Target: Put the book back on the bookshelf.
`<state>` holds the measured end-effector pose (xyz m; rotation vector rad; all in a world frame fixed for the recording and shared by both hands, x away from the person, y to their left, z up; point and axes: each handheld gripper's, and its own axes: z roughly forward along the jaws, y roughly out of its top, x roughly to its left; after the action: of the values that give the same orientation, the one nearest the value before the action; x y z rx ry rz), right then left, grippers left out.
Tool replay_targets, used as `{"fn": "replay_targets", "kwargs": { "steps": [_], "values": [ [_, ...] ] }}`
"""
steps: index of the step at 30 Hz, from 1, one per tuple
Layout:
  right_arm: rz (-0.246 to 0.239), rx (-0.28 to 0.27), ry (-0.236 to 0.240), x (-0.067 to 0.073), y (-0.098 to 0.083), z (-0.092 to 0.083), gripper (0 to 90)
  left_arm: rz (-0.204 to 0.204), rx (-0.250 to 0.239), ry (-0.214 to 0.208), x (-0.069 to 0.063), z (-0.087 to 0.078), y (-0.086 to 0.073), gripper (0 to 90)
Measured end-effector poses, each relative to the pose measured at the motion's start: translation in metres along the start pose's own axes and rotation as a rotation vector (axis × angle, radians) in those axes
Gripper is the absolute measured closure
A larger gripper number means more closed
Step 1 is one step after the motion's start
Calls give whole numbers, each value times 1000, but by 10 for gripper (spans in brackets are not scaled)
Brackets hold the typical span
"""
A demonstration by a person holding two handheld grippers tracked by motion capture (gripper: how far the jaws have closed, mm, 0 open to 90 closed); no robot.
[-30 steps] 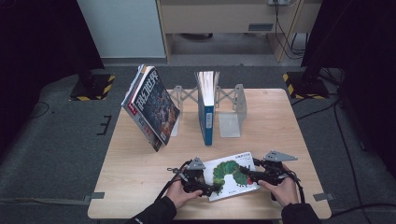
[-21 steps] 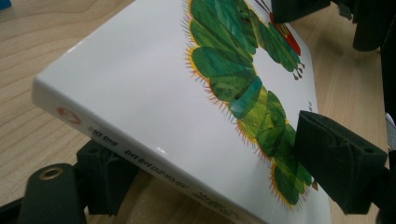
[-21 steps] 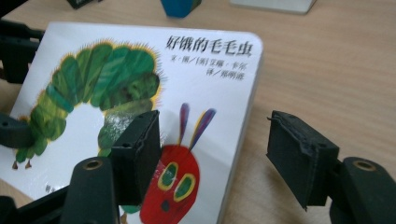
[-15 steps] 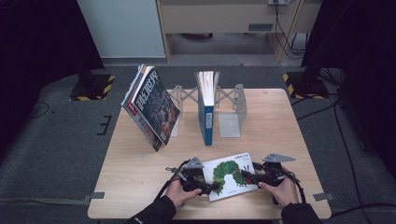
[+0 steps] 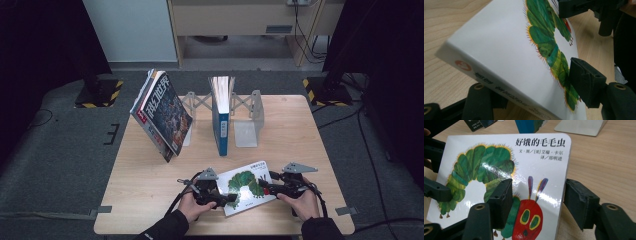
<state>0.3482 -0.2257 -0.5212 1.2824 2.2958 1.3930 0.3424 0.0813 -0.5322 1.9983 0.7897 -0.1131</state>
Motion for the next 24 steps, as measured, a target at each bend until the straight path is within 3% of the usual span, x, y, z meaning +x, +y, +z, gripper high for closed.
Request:
{"fn": "replay_targets", "kwargs": {
  "steps": [5, 12, 18, 24],
  "values": [
    [4, -5, 8, -1, -1, -2, 406, 15, 0, 5, -2, -2, 3, 382],
    [-25, -83, -12, -1, 6, -6, 447, 36, -35, 11, -4, -7, 9, 495],
    [10, -40, 9, -2, 1, -2, 420, 9, -48, 3, -2, -7, 6, 499],
    [-6, -37, 9, -2, 3, -3, 437, 14, -46, -16, -3, -6, 6, 515]
  ]
}}
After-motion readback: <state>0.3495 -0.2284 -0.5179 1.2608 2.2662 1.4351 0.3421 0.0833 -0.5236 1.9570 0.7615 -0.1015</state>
